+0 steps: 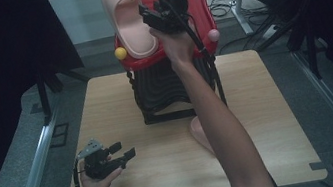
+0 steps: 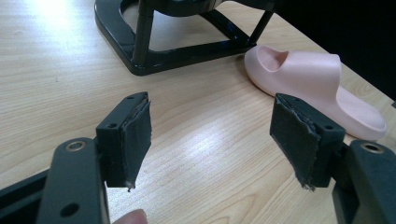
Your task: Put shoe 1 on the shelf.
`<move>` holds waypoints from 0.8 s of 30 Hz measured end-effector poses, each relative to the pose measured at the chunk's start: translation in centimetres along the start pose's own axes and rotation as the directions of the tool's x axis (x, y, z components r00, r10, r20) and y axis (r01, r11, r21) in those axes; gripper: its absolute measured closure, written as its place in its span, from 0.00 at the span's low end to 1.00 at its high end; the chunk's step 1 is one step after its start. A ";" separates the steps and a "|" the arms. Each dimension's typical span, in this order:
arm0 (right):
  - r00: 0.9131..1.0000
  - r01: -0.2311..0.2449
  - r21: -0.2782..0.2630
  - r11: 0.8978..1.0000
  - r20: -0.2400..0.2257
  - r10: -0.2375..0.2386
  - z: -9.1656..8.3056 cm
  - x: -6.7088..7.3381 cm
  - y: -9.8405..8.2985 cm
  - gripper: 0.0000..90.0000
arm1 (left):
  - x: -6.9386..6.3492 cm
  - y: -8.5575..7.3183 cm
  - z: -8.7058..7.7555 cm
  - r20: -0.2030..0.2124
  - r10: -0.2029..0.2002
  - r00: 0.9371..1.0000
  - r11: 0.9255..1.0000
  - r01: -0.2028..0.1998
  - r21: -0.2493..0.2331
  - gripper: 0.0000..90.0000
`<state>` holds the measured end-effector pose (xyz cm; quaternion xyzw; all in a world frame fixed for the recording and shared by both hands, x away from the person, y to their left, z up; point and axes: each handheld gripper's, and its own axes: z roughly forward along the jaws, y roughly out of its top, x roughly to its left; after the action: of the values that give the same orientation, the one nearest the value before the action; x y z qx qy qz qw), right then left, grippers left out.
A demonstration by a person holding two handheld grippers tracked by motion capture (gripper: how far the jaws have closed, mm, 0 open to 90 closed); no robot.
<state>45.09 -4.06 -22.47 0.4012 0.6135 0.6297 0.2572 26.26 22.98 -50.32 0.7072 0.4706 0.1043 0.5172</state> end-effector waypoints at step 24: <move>0.981 0.070 0.094 0.993 -0.189 -0.051 -12.7 -4.9 -7.6 0.58 | -0.6 -0.1 0.6 0.001 0.011 1.000 1.000 -0.011 0.016 0.32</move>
<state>36.06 -14.33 -29.87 0.3339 0.6778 0.6247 0.1971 26.25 22.15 -50.47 0.7140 0.4672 0.1032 0.5112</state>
